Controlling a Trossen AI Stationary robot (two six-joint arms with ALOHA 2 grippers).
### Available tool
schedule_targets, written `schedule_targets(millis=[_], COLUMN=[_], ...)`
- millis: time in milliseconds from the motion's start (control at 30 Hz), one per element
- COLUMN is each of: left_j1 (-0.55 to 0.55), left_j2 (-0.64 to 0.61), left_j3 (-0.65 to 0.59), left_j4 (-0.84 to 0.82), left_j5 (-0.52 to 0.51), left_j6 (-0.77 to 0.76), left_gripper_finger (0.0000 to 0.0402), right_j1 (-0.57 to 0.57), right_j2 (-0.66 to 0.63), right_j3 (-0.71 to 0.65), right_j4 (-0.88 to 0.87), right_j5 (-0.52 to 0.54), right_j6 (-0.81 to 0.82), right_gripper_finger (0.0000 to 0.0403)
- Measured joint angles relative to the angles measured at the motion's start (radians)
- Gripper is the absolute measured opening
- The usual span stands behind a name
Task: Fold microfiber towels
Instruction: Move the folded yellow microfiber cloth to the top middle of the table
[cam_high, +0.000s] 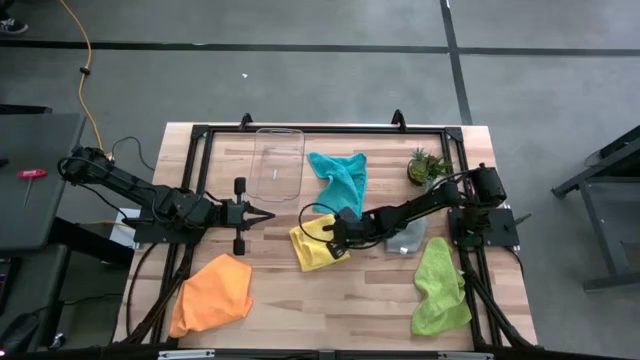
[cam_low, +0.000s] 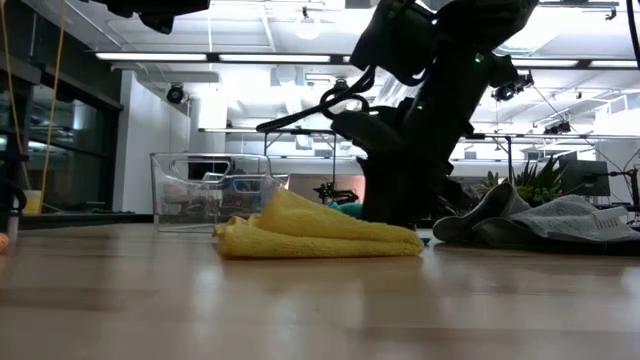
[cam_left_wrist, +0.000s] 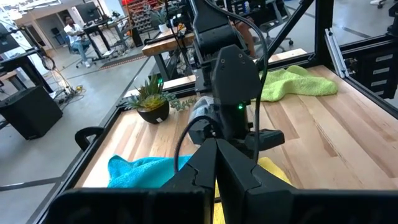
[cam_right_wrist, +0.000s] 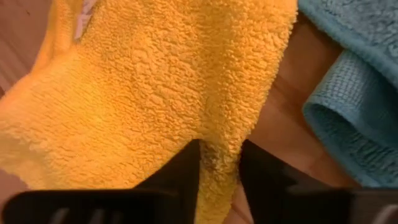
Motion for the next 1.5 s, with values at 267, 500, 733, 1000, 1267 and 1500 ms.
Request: schedule_targets(millis=[267, 500, 733, 1000, 1267, 1500], left_j1=[-0.030, -0.154, -0.334, -0.443, -0.446, -0.446], left_j2=[-0.011, -0.101, -0.228, -0.265, -0.262, -0.262], left_j3=[0.000, 0.000, 0.001, 0.001, 0.001, 0.001], left_j4=[0.044, 0.045, 0.008, 0.019, 0.022, 0.022], left_j5=[-0.229, -0.420, -0.438, -0.441, -0.441, -0.472], left_j6=[0.064, 0.079, 0.079, 0.079, 0.098, 0.106], left_gripper_finger=[0.0000, 0.0000, 0.0000, 0.0000, 0.0000, 0.0000], right_j1=[-0.009, -0.030, -0.030, -0.060, -0.179, -0.324], right_j2=[0.000, -0.061, -0.217, -0.309, -0.280, -0.184], right_j3=[-0.001, -0.009, -0.005, 0.186, 0.512, 0.666], right_j4=[-0.022, -0.100, -0.120, -0.193, -0.373, -0.406], right_j5=[-0.005, -0.031, -0.032, -0.006, 0.090, 0.028], right_j6=[-0.104, -0.186, -0.240, -0.371, -0.581, -0.665], right_gripper_finger=[0.0011, 0.0002, 0.0001, 0.0000, 0.0000, 0.0000])
